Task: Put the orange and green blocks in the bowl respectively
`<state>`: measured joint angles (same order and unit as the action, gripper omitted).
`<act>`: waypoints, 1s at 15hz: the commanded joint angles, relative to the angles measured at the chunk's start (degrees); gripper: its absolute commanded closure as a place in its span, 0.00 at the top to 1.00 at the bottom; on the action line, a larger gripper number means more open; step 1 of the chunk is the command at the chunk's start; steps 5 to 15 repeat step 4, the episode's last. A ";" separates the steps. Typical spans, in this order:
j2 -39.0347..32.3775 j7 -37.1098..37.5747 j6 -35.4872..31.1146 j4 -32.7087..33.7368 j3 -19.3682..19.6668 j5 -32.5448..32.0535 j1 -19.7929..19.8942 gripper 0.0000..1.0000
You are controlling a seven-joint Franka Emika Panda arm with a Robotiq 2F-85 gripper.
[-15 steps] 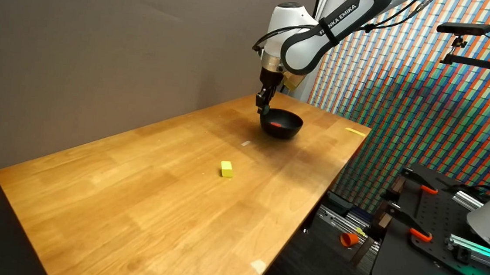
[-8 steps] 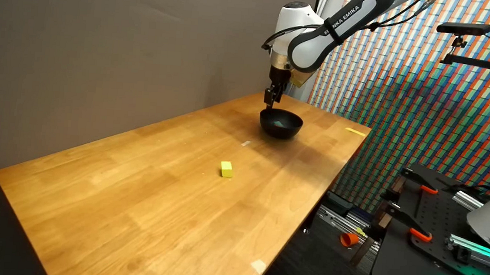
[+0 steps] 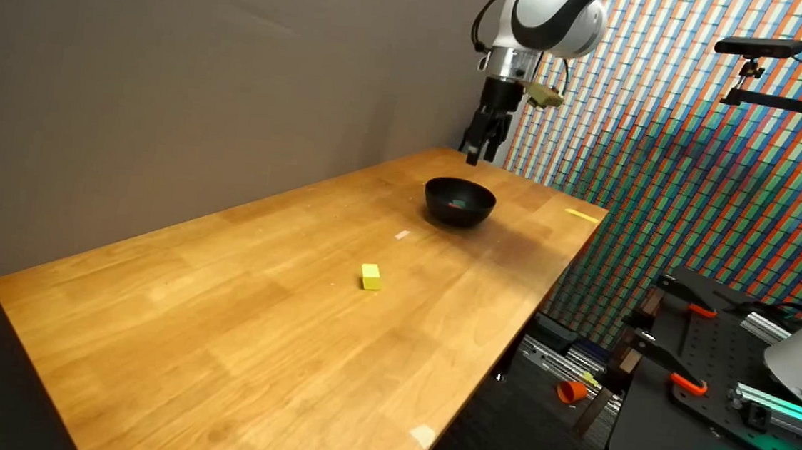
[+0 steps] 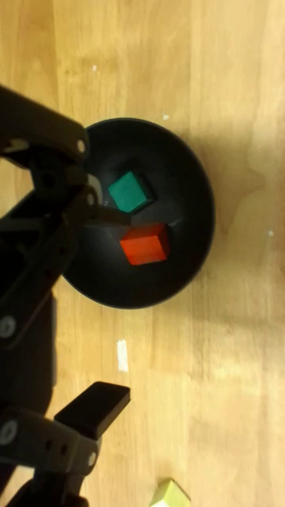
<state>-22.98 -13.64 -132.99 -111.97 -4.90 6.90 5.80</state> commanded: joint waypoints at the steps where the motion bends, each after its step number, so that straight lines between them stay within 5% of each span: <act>1: 2.71 -1.86 2.24 -1.85 0.68 3.07 0.23 1.00; 4: 8.43 -4.07 4.87 -6.16 1.20 5.99 1.35 1.00; 15: 8.43 -4.07 4.87 -6.16 1.20 5.99 1.35 1.00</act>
